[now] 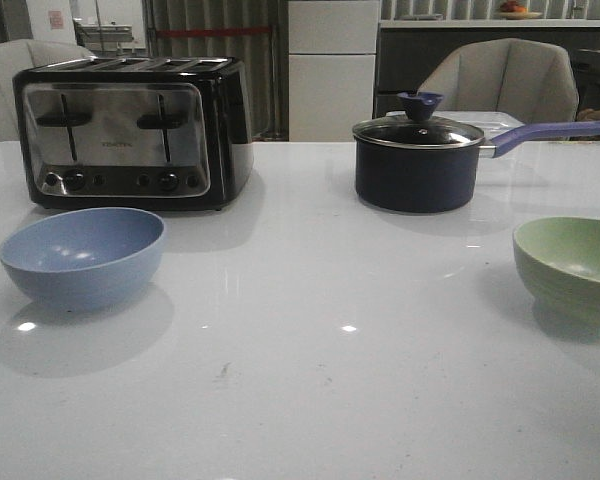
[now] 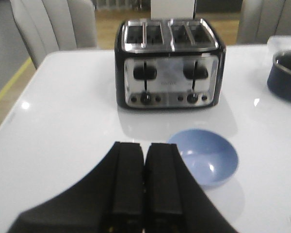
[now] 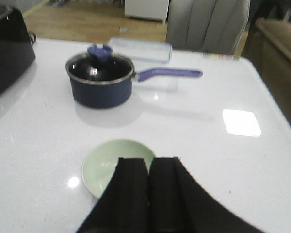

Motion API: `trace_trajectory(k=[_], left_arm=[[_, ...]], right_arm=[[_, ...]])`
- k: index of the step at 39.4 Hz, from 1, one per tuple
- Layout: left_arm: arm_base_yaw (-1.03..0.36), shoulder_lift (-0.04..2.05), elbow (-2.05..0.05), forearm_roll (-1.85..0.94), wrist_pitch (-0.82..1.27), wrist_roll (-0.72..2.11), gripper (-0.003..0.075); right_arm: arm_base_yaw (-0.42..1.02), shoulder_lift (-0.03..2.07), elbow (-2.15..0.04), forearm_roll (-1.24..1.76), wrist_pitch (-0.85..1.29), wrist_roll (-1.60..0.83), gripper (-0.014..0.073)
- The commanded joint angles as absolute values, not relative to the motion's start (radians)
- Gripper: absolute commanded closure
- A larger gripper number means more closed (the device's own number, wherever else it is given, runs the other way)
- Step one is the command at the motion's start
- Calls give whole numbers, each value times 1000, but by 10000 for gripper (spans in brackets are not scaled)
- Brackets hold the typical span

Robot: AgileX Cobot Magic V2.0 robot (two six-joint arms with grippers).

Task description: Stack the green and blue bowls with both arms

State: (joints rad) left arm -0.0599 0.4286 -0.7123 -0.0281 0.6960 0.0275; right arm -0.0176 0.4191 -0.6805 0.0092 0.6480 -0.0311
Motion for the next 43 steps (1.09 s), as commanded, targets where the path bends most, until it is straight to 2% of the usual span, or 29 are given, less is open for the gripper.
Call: trace_trajectory(k=[1, 18, 21, 23, 25, 28, 31, 33, 35, 43], left_arm=[[-66, 498, -747, -32, 679, 26, 622], [-66, 641, -747, -32, 762, 26, 621], [-66, 653, -747, -32, 764, 21, 617], [-66, 656, -747, -32, 764, 21, 603], [-66, 656, -747, -32, 766, 21, 552], [-66, 656, -747, -32, 766, 21, 419], [-66, 656, -747, -32, 766, 21, 281], [-66, 656, -747, -32, 762, 21, 199], [-66, 656, -747, -32, 762, 21, 168], [-66, 656, -747, -32, 762, 21, 174]], right_arm=[[-17, 491, -714, 0, 641, -32, 558], [-17, 675, -714, 0, 721, -32, 551], [-17, 685, -714, 0, 723, -32, 506], [-17, 688, -714, 0, 723, -32, 431], [-17, 689, -714, 0, 723, -32, 337], [-17, 689, -714, 0, 718, -32, 193], [-17, 689, -714, 0, 718, -32, 109], [-17, 689, -714, 0, 718, -32, 95], [-17, 689, -713, 0, 719, -32, 96], [-17, 697, -713, 10, 724, -32, 96]])
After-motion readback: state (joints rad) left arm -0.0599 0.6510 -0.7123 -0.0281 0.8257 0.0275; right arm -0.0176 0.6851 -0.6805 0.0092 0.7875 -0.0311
